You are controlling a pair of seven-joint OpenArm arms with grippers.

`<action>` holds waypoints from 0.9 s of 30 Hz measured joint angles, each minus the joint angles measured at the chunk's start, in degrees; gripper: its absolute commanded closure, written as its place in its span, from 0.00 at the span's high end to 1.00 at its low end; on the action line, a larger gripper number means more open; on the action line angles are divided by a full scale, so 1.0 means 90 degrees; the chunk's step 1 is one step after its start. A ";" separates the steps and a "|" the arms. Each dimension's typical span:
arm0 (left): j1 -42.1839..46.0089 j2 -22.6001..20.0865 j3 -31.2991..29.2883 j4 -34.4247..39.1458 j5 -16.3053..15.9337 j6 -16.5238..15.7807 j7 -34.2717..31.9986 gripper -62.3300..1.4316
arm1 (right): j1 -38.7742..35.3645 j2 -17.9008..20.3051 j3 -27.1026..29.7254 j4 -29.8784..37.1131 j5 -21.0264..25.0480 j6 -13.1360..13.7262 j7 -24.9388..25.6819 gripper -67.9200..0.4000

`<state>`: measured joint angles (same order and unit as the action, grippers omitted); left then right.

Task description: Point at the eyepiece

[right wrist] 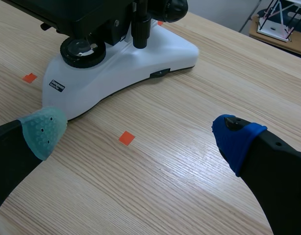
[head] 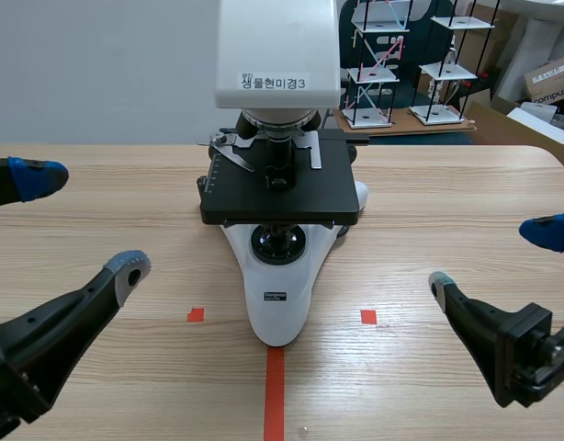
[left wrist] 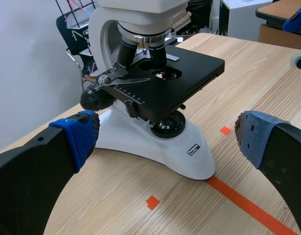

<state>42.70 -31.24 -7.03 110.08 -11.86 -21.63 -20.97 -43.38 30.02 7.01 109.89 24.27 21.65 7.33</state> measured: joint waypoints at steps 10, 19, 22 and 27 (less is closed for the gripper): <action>0.0000 0.0000 0.0000 0.0000 -0.0124 0.0015 0.0112 0.93 | 0.0000 0.0000 0.0000 0.0000 0.0000 0.0000 0.0070 1.00; 0.0000 0.0000 0.0000 0.0000 -0.0121 0.0015 0.0112 0.93 | 0.0000 0.0000 0.0000 0.0000 0.0000 0.0024 0.0153 1.00; 0.0002 0.0000 0.0000 0.0000 -0.0121 0.0015 0.0112 0.93 | 0.0000 0.0000 0.0000 0.0000 0.0000 0.0024 0.0223 1.00; 0.0000 0.0000 0.0000 0.0000 -0.0121 0.0015 0.0112 0.93 | 0.0000 0.0197 0.0000 0.0000 -0.0005 0.0024 0.0289 0.64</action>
<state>42.70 -31.24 -7.03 110.08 -12.95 -21.50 -19.97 -43.38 31.79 7.01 109.89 24.23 21.87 9.93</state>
